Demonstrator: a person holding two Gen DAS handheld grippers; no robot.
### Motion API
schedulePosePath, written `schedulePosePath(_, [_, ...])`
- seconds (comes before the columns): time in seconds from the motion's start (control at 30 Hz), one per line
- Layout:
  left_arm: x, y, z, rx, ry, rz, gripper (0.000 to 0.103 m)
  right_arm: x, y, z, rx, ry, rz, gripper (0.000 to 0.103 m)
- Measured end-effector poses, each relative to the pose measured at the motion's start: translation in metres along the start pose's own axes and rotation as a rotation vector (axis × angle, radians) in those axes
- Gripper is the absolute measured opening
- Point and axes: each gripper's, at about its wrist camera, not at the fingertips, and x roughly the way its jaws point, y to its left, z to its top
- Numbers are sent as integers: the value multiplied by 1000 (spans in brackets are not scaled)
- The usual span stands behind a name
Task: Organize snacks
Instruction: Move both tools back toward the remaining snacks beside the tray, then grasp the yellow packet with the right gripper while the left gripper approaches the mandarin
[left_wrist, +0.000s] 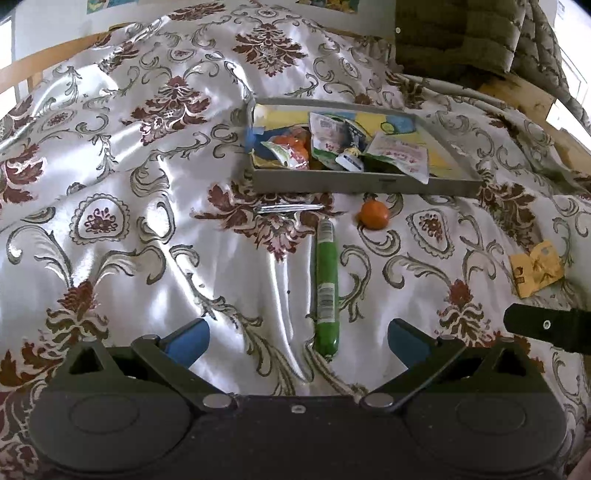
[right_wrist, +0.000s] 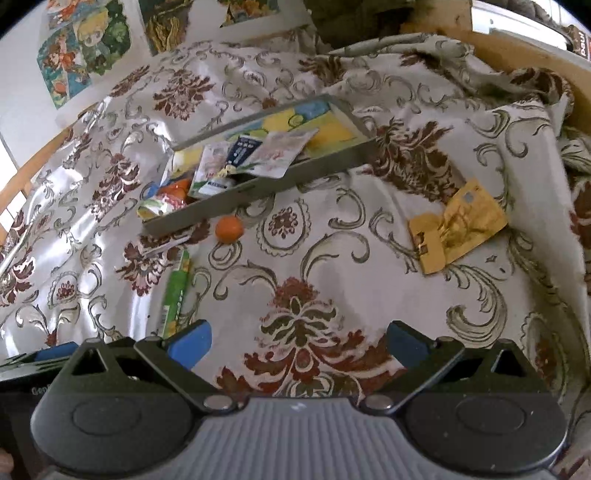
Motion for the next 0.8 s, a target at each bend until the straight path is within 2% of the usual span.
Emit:
schedulePosePath(0.17, [7,-9,6,34,-28,-27,102,-1,-7,4,59,-21,-12,103])
schedulePosePath(0.43, [25,-23,21,113,-75,-55,102,14,-43,17,259,27,-16,103])
schedulePosePath(0.53, [34,-24,29,123,-91,-72,102,21,-50,18,294,37,-10,103])
schedulePosePath(0.8, [69,-38,58,147,-116,-157,102,20,-74,31,393,-53,-87,103])
